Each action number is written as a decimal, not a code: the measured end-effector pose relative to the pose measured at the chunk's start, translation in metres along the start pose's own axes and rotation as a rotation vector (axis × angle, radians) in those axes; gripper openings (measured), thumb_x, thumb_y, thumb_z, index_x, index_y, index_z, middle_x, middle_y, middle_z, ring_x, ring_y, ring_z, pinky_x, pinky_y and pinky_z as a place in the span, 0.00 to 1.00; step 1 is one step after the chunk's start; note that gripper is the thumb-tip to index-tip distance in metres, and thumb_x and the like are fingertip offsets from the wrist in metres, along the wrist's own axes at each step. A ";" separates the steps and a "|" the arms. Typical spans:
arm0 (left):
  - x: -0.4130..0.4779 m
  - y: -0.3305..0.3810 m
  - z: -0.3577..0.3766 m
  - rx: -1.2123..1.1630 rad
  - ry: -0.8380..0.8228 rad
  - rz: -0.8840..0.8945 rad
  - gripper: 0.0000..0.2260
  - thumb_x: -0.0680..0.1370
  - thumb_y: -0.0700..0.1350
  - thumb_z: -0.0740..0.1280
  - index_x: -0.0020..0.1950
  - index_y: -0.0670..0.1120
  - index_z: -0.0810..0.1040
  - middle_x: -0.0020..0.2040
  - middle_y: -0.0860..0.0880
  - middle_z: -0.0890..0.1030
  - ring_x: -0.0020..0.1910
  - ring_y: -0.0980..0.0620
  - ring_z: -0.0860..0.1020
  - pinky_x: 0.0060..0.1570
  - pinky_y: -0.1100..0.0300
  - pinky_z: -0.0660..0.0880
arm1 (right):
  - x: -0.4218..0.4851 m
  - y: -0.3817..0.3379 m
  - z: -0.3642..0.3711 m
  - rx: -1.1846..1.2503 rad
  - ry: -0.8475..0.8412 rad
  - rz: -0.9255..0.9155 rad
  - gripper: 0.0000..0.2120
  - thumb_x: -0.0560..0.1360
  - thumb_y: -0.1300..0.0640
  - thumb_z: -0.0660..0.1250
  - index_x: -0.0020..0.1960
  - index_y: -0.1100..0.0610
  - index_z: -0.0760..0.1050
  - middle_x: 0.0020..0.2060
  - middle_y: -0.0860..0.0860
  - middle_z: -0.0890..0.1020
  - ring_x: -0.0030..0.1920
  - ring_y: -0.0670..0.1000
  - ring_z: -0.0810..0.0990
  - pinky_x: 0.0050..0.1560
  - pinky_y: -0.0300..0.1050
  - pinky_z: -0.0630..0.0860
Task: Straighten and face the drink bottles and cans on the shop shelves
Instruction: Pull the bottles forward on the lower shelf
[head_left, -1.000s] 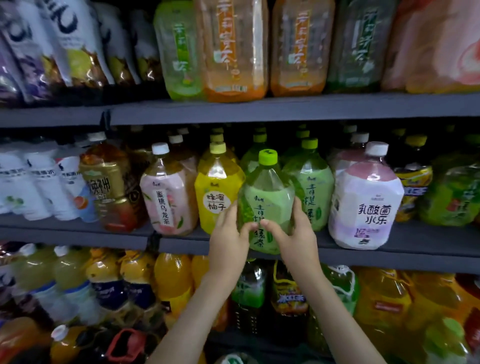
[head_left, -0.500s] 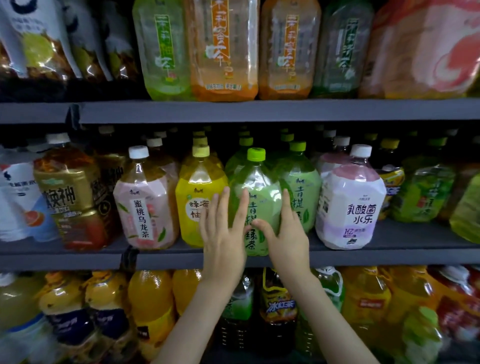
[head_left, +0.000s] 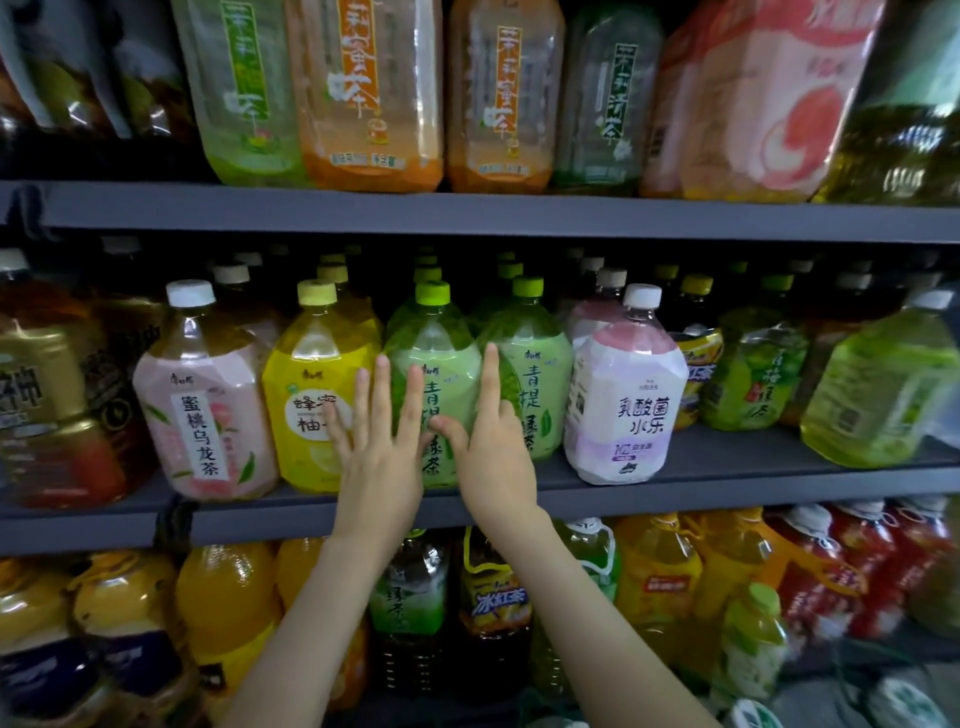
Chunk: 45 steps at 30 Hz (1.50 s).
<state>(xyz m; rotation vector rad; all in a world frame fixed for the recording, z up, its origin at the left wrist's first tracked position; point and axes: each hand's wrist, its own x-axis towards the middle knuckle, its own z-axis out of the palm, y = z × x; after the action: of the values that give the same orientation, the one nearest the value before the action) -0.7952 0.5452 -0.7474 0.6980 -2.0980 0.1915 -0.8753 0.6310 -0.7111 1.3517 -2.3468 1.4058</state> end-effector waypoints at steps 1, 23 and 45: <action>-0.002 0.005 -0.001 -0.007 0.019 -0.016 0.44 0.74 0.36 0.69 0.78 0.48 0.41 0.77 0.44 0.41 0.75 0.44 0.36 0.67 0.34 0.41 | -0.001 0.001 -0.002 0.012 -0.015 -0.009 0.42 0.77 0.42 0.61 0.73 0.42 0.30 0.56 0.59 0.74 0.56 0.58 0.73 0.53 0.55 0.74; 0.022 0.269 0.069 -0.216 0.027 0.101 0.26 0.76 0.48 0.56 0.75 0.47 0.62 0.75 0.40 0.57 0.74 0.41 0.56 0.70 0.42 0.49 | 0.011 0.182 -0.207 0.027 0.533 -0.014 0.22 0.75 0.58 0.67 0.66 0.58 0.66 0.52 0.50 0.73 0.52 0.51 0.74 0.53 0.52 0.76; 0.028 0.323 0.086 -0.605 -0.164 0.041 0.20 0.79 0.51 0.60 0.71 0.58 0.65 0.75 0.51 0.58 0.74 0.53 0.54 0.73 0.51 0.57 | 0.033 0.276 -0.290 0.085 0.530 0.331 0.55 0.62 0.53 0.79 0.76 0.62 0.46 0.69 0.64 0.60 0.70 0.64 0.58 0.68 0.58 0.60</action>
<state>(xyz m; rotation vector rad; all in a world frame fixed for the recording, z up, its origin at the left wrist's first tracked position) -1.0453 0.7692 -0.7378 0.3104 -2.1632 -0.4782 -1.1922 0.8783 -0.7135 0.5108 -2.2165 1.7019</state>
